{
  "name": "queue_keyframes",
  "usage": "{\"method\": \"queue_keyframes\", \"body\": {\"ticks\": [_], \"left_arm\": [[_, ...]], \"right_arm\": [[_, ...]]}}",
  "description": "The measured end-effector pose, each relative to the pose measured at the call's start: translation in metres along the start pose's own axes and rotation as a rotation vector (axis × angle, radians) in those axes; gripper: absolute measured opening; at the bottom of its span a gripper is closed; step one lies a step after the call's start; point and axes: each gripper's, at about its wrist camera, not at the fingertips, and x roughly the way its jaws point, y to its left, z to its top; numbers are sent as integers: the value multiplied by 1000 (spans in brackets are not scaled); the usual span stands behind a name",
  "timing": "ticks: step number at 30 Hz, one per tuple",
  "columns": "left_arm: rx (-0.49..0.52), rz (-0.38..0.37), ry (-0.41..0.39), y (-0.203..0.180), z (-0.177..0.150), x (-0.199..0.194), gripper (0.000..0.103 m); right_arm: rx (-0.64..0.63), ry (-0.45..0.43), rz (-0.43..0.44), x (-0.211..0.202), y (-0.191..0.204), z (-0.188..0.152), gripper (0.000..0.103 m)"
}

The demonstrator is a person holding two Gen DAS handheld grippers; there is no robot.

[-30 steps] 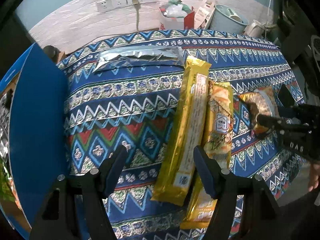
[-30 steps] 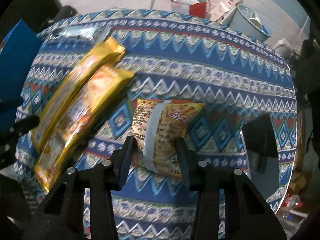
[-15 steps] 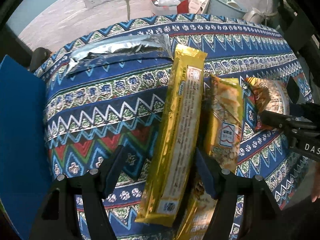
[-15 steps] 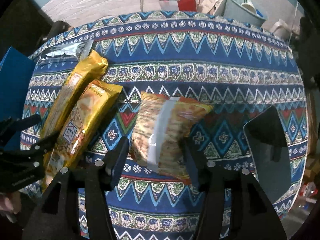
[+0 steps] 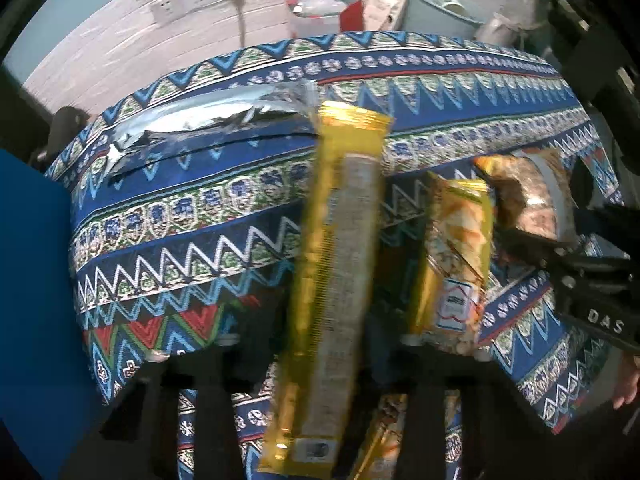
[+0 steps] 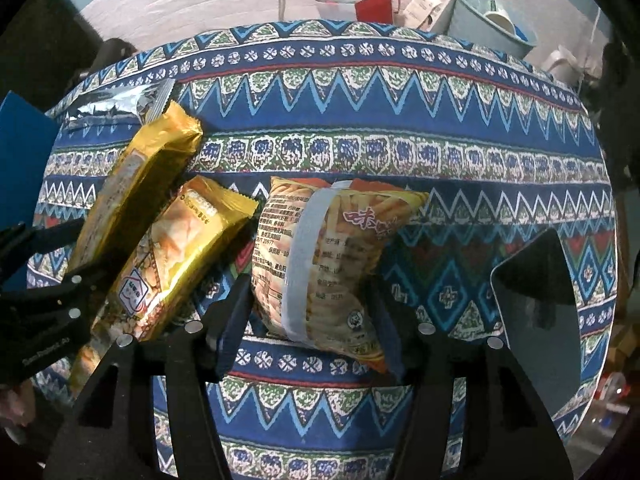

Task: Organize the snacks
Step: 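Grasp the long yellow wafer bar with the left tool while the right tool grasps the striped chip bag, then lift both snacks and carry them over the cardboard box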

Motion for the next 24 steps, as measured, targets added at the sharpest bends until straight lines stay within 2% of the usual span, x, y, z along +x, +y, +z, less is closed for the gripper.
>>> {"method": "queue_keyframes", "body": {"ticks": [4, 5, 16, 24], "left_arm": [[62, 101, -40, -12, 0, -6, 30], [65, 106, -47, -13, -1, -8, 29], [28, 78, -129, -6, -2, -42, 29], [28, 47, -203, 2, -25, -79, 29]], "right_arm": [[-30, -14, -30, -3, 9, 2, 47], [-31, -18, -31, -5, 10, 4, 44], [-18, -85, -21, -37, 16, 8, 43], [-19, -145, 9, -65, 26, 10, 43]]}}
